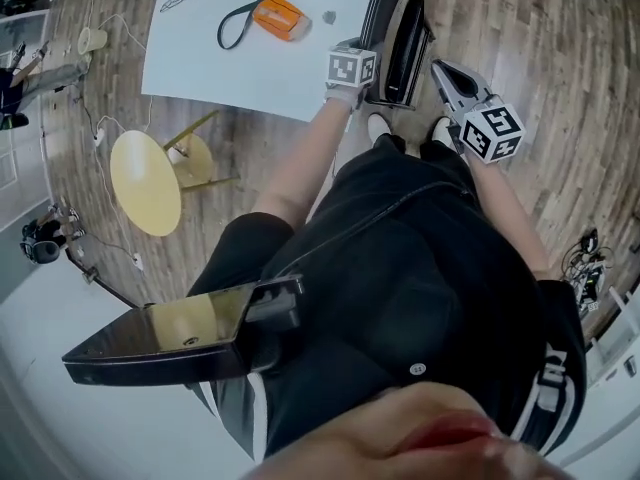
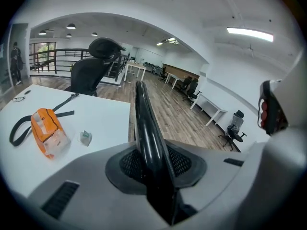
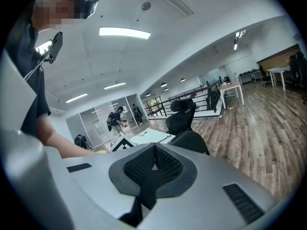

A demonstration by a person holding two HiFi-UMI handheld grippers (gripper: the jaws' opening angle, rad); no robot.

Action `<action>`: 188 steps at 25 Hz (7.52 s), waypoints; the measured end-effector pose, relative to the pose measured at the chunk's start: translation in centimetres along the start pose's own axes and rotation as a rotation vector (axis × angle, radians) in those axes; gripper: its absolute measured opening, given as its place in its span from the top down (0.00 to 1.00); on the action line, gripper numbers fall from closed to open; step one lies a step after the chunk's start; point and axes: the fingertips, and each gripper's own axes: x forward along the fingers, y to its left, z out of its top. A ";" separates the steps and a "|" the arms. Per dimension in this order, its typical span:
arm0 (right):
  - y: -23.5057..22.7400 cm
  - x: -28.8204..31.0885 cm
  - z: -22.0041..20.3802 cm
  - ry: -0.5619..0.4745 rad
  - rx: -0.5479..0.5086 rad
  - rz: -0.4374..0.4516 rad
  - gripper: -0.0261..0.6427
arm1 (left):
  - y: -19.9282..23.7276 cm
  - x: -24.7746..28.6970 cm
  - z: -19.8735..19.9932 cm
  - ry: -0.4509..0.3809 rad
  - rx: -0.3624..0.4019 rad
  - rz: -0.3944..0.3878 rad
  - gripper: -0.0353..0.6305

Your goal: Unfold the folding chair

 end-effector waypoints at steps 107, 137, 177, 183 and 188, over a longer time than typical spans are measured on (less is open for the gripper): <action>-48.9 -18.3 -61.7 0.341 0.956 0.059 0.58 | -9.2 14.6 -10.9 -0.119 -0.205 -0.164 0.83; -53.9 -23.7 -63.4 0.312 0.852 -0.043 0.48 | -13.7 14.9 -9.2 -0.091 0.045 -0.091 0.58; -11.9 -35.0 1.5 -0.252 -0.182 -0.056 0.95 | -48.3 -7.7 4.6 -0.487 0.406 -0.579 0.94; -9.6 -32.6 3.0 -0.240 -0.205 -0.046 0.95 | -47.3 -8.0 5.9 -0.485 0.424 -0.606 0.94; -8.6 -31.8 4.2 -0.257 -0.206 -0.064 0.95 | -46.9 -7.9 6.6 -0.488 0.427 -0.628 0.94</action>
